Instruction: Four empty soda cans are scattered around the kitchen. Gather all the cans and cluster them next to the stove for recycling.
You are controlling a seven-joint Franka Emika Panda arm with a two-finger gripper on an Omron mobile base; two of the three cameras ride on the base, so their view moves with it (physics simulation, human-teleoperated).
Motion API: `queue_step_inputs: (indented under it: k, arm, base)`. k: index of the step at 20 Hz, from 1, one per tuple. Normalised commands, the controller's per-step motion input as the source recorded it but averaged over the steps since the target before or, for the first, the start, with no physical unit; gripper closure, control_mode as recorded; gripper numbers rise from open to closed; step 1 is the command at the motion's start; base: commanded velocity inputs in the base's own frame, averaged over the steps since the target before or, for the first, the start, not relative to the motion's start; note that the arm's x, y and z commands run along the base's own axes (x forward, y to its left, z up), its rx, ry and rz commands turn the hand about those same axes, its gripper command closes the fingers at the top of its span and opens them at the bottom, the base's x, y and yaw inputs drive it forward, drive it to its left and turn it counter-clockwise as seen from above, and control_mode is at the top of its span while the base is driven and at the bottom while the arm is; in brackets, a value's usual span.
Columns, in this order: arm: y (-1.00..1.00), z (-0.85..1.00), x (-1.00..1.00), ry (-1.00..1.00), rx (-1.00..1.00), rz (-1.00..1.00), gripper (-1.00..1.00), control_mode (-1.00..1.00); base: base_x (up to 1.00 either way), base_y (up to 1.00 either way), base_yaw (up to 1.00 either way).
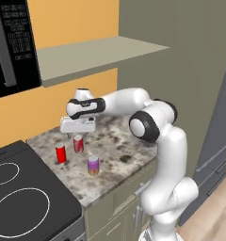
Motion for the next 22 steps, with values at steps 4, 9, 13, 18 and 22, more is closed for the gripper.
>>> queue_step_inputs:
  k: [4, 9, 13, 18, 22]
  arm:
    - [-0.14, 0.17, -0.34, 0.00, -0.03, 0.00, -1.00, -1.00]
    - [-0.23, 0.12, -0.44, 0.00, 0.01, 0.00, -1.00, -1.00]
    - [-0.31, 0.18, -0.47, 0.00, 0.07, 0.00, -1.00, -1.00]
    - [-0.34, 0.20, -0.54, -0.07, 0.05, 0.01, -1.00, -1.00]
    - [-0.33, 0.13, -0.60, -0.14, 0.00, 0.08, -1.00, -1.00]
  base:
    - [0.00, 0.00, 0.00]
    - [0.00, 0.00, 0.00]
    - [0.00, 0.00, 0.00]
    - [0.00, 0.00, 0.00]
    - [0.00, 0.00, 0.00]
